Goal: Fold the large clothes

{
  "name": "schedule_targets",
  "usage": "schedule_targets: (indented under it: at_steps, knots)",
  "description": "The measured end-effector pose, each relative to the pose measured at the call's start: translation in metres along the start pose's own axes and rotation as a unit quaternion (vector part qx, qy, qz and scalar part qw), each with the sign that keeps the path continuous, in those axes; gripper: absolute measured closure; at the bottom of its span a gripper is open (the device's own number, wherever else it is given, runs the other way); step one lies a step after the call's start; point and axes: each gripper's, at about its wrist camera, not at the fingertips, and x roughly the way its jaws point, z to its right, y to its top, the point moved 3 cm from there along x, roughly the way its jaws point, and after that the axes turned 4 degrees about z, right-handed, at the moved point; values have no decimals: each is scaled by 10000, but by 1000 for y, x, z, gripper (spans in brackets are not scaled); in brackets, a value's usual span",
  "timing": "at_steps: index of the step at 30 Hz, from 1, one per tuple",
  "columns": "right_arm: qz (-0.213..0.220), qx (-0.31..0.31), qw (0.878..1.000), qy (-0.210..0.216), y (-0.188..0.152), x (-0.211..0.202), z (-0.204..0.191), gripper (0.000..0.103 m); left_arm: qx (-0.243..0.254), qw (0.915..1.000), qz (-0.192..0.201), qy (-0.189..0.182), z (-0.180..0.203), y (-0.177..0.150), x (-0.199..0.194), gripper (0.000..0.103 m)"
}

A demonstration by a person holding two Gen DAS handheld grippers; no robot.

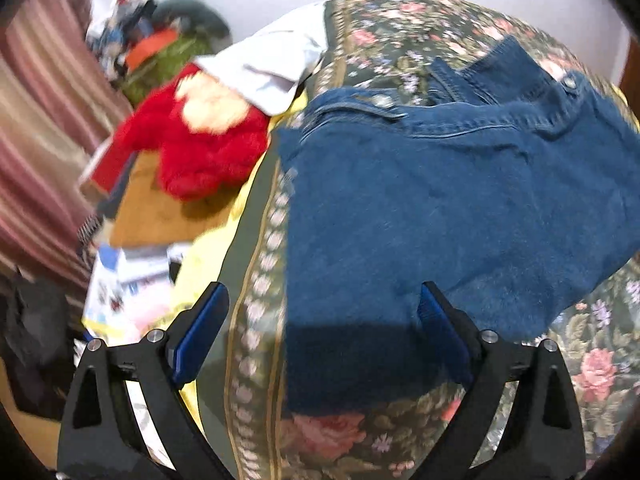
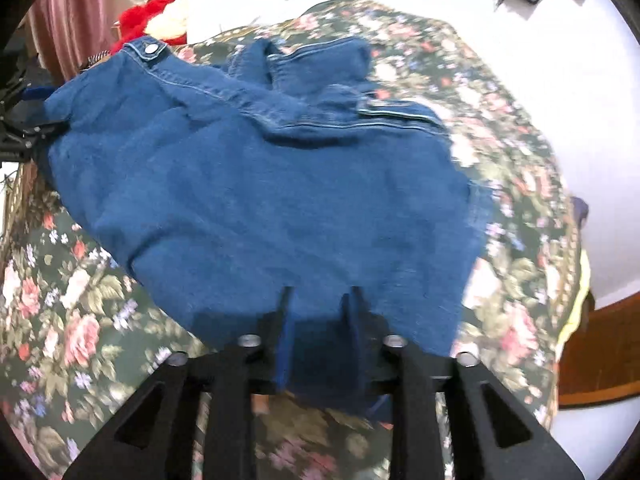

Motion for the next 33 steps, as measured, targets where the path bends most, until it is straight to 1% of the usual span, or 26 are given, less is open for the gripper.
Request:
schedule_targets:
  at_steps: [1,2,3,4,5,6,7,8,10,12,14,16,17,20,23,26,29,33]
  knots:
    - [57,25,9998,-178,-4,-4,6,33,-112,9999,-22,-24,-5,-3,-1,7]
    - [79,34,9993,-371,-8,-7,10,3,-177,9998,-26,-47,-7,-6,-3,7]
    - [118,17,9968,-795,-15,-11,20,0,-277,9996,-29,-90,-10,-9,-5,7]
    - [154,-4,9957,-918,-18,-11,26,0,-342,9994,-32,-90,-12,-11,-7,7]
    - [115,46,9959,-899,-26,-12,34,0,-394,9992,-38,110,-16,-14,-10,7]
    - [-50,249,9970,-725,-38,-10,44,0,-435,9989,-37,158,-20,-17,-13,7]
    - [-148,368,9970,-667,-42,-11,51,0,-499,9987,-28,117,-22,-19,-16,7]
    - [-268,487,9960,-701,-51,-10,58,0,-630,9980,-22,78,-27,-22,-19,7]
    - [-375,632,9938,-834,-68,-14,71,0,-837,9962,-47,237,-37,-27,-25,7]
    - [-354,862,9931,-715,-78,-21,78,0,-975,9948,-14,294,-44,-29,-32,7]
    - [-277,1130,9917,-545,-84,-31,84,0,-1128,9925,60,463,-50,-33,-44,7]
    - [-63,1367,9897,-422,-82,-46,89,0,-1186,9912,139,577,-53,-32,-53,7]
    - [41,1438,9889,-381,-79,-52,91,0,-1244,9903,223,573,-54,-30,-60,7]
    - [377,1565,9866,-283,-68,-76,87,0,-1480,9870,467,410,-50,-26,-78,7]
    - [779,1607,9838,-174,-50,-97,79,0,-1674,9831,700,228,-41,-22,-91,7]
    - [1097,1584,9812,-56,-30,-113,69,0,-1904,9782,824,-66,-27,-21,-98,7]
    - [1309,1505,9799,87,-11,-121,54,0,-2132,9730,799,-369,-10,-23,-93,7]
    - [1422,1340,9802,329,10,-118,27,0,-2444,9653,552,-734,12,-33,-74,7]
